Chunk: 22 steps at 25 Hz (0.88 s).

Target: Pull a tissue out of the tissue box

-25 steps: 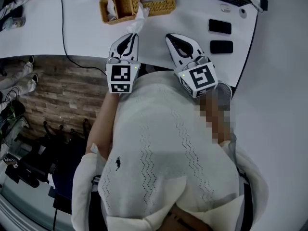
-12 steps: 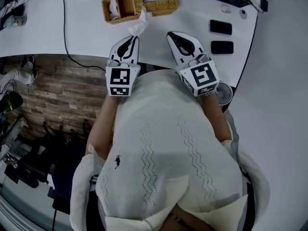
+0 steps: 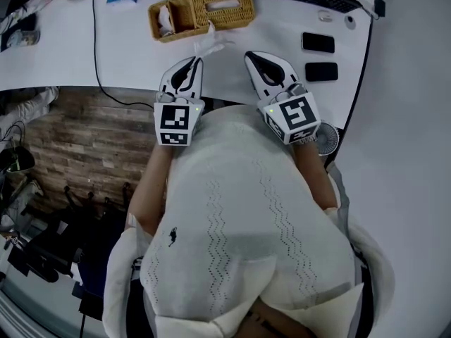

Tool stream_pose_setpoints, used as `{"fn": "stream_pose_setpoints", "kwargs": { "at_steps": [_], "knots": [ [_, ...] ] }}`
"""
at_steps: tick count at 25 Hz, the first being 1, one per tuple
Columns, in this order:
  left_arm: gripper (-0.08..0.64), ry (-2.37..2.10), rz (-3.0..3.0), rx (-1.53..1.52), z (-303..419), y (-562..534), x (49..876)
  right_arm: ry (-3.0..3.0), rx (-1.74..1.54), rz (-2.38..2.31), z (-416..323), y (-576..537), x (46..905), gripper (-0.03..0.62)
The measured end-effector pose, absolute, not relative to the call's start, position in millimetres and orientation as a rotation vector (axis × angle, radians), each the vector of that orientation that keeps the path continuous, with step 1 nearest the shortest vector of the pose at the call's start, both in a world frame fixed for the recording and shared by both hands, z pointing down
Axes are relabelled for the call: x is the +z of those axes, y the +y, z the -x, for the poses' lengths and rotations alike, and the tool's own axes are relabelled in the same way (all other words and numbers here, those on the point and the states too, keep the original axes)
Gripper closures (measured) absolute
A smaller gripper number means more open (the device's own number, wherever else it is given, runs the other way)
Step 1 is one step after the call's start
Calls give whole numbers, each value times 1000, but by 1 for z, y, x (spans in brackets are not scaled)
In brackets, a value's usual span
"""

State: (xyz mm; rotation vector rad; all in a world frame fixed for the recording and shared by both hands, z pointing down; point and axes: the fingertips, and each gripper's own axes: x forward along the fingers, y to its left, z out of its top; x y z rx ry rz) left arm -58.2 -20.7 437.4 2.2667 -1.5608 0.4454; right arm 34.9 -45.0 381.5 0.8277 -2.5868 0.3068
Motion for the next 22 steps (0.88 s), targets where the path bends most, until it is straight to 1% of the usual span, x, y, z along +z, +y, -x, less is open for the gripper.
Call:
{"fn": "stream_pose_setpoints", "kwargs": {
  "at_steps": [22],
  "knots": [
    [540,-1623,-2313,372,63,-30,392,-2641,355,-947,-58,-55,348,591]
  ]
}}
